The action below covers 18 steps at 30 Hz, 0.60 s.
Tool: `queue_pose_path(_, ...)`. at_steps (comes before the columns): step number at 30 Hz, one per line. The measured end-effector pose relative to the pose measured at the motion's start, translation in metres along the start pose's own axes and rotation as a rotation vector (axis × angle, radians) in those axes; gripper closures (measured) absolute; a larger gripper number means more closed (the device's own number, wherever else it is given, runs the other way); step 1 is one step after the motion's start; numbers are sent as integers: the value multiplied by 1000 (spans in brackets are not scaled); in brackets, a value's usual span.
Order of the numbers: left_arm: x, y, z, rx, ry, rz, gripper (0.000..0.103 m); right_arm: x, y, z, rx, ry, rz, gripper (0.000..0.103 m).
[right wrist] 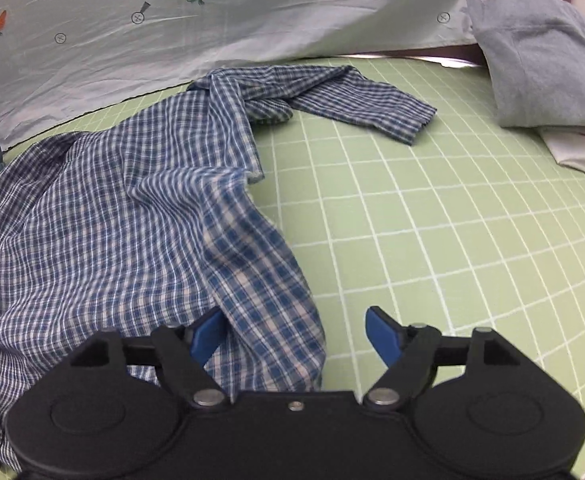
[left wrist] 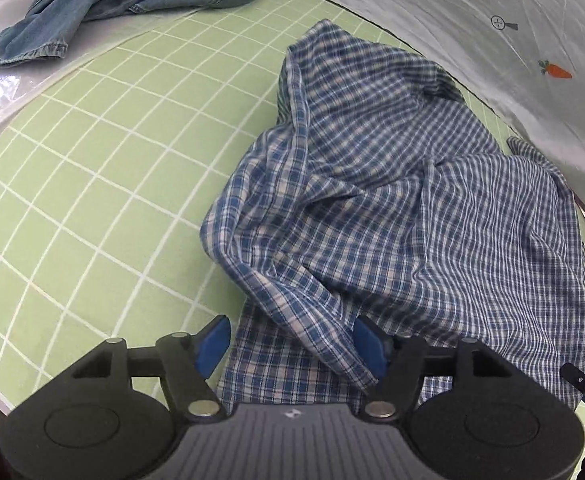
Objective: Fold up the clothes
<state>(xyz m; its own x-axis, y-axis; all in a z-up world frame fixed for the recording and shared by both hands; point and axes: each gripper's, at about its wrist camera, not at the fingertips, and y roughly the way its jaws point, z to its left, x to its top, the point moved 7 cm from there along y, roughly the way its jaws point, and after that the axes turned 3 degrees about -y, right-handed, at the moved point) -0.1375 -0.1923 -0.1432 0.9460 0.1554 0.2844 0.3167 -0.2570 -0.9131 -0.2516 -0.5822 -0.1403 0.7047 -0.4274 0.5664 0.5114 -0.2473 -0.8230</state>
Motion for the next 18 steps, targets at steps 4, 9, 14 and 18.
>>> queue_pose_path(4, -5, 6, 4, 1, 6, 46, 93, -5, -3, 3, 68, 12, 10, 66)
queue_pose_path(9, 2, -27, 5, -152, -20, 7, 101, -4, -29, 14, 111, -91, 1, 102)
queue_pose_path(14, 10, -74, 31, -157, -34, -119, 100, 8, -73, -9, 100, -24, -80, 102)
queue_pose_path(18, 4, -44, 66, -45, -119, -71, 99, -4, -57, -13, 58, -38, -28, 102)
